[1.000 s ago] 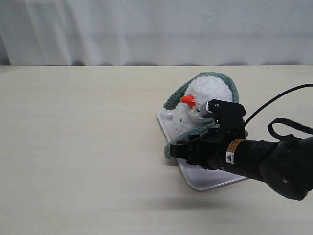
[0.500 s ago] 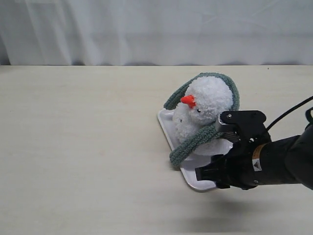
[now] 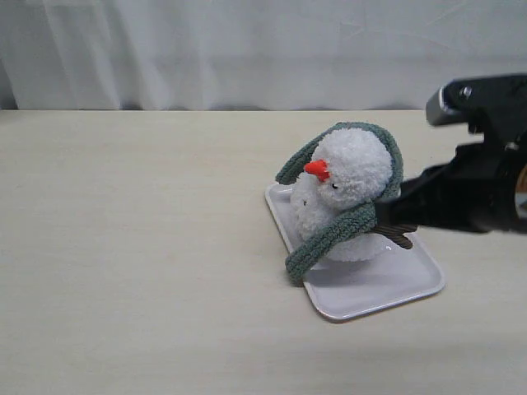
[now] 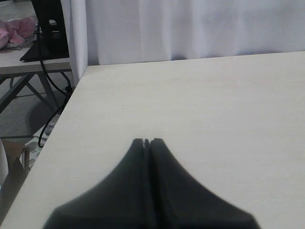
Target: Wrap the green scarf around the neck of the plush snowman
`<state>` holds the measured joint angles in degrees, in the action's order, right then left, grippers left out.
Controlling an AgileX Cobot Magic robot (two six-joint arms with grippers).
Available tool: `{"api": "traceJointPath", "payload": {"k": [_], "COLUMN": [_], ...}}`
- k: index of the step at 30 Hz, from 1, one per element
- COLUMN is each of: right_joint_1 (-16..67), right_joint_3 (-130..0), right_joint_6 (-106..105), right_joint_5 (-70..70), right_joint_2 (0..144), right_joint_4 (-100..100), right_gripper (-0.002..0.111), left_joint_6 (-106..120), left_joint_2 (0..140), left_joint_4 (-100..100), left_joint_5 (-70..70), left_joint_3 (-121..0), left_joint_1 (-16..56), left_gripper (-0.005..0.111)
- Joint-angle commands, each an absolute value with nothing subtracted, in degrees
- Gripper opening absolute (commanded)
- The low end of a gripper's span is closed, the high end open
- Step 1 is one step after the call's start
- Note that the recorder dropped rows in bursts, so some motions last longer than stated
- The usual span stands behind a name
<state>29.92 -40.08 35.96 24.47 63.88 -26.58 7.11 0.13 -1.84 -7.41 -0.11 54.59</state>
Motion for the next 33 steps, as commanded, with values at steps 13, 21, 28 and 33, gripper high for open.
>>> {"api": "traceJointPath", "payload": {"k": [13,21,28,33], "right_joint_1": [20.0,19.8,19.8,19.8], "right_joint_3": [-71.2,-76.4,-76.4,-76.4], "right_joint_6": [30.3,30.8,30.6,30.4], "right_joint_5": [37.0,36.1,36.6,39.1], "right_joint_2": [92.9,103.0,106.1,101.8], "right_joint_4": [-24.0,-29.3,-29.4,-29.2], "right_gripper": [0.004,0.004,0.004,0.004], "left_joint_6": [7.1,7.1,7.1,7.1], "left_joint_2": [0.0,0.0,0.0,0.0], "left_joint_4": [-2.6,-2.6,-2.6,-2.6], "left_joint_5": [-5.6,-5.6,-5.6,-5.6], "left_joint_3": [0.0,0.0,0.0,0.0], "left_joint_1": [54.7,54.7,54.7,54.7], "left_gripper": [0.000,0.000,0.000,0.000]}}
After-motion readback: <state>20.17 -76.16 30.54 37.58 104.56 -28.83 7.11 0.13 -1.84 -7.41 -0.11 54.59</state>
